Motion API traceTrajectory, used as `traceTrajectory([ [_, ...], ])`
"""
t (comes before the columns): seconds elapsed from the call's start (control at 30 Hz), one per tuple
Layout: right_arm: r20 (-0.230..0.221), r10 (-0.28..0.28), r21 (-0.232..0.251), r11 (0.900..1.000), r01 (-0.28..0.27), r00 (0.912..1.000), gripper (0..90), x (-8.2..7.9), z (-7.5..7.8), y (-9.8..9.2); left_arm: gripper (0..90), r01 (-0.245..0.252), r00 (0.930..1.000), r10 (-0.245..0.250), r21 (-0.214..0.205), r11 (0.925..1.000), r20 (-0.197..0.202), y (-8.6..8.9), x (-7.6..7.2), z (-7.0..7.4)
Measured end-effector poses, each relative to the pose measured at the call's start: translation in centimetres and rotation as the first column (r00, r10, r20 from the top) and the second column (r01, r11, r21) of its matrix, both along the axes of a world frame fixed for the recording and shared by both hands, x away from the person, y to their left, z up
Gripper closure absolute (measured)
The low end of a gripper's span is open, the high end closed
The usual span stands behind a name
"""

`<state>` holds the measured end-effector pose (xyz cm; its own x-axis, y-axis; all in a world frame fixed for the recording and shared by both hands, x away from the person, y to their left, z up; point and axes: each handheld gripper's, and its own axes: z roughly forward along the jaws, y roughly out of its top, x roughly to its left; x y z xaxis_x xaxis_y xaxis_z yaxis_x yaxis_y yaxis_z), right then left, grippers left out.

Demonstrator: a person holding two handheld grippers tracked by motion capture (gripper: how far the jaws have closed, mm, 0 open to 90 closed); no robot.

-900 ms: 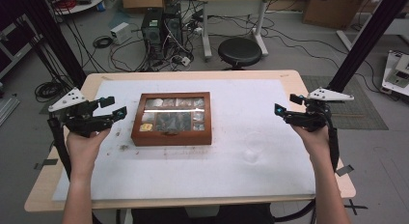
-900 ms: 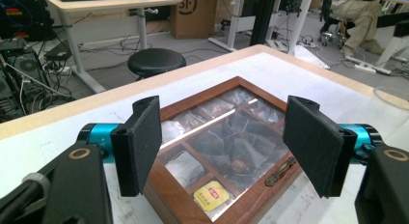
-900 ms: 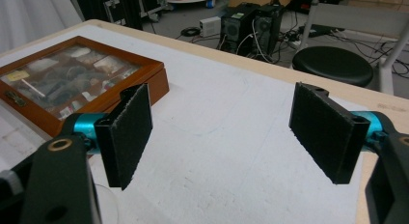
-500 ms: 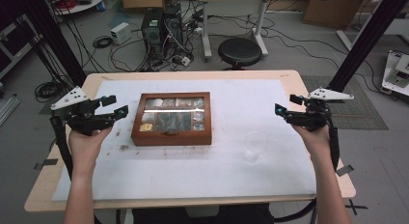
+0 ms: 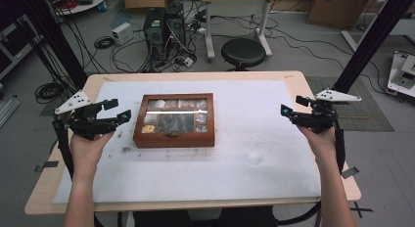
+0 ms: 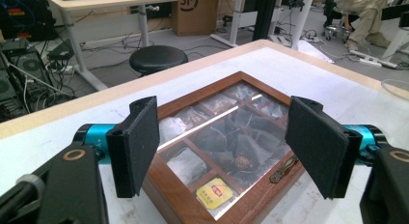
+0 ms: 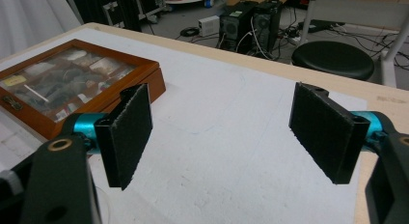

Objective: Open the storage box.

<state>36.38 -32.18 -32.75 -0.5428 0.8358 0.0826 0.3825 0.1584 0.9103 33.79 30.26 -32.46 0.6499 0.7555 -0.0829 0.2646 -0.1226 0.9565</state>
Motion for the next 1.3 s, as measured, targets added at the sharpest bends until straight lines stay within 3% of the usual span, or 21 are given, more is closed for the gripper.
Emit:
traceTrajectory([
  [0.9, 0.000, -0.004, 0.005, 1.0000, 0.004, 1.0000, 23.8, -0.1, 0.0, -0.1, 26.5, 0.024, 0.9996, -0.024, 0.005, 0.9997, -0.016, -0.7, 0.3, -1.1],
  [1.13, 0.001, -0.003, 0.002, 1.0000, 0.003, 1.0000, 23.8, -0.1, -0.1, 0.0, 26.1, 0.017, 0.9995, -0.017, 0.013, 0.9998, -0.028, -0.2, 0.0, -2.1],
  [1.3, -0.001, -0.005, -0.002, 1.0000, 0.005, 1.0000, 23.8, 0.0, -0.1, 0.0, 26.1, 0.005, 0.9994, -0.004, 0.031, 0.9995, -0.034, 0.4, -0.4, -3.6],
])
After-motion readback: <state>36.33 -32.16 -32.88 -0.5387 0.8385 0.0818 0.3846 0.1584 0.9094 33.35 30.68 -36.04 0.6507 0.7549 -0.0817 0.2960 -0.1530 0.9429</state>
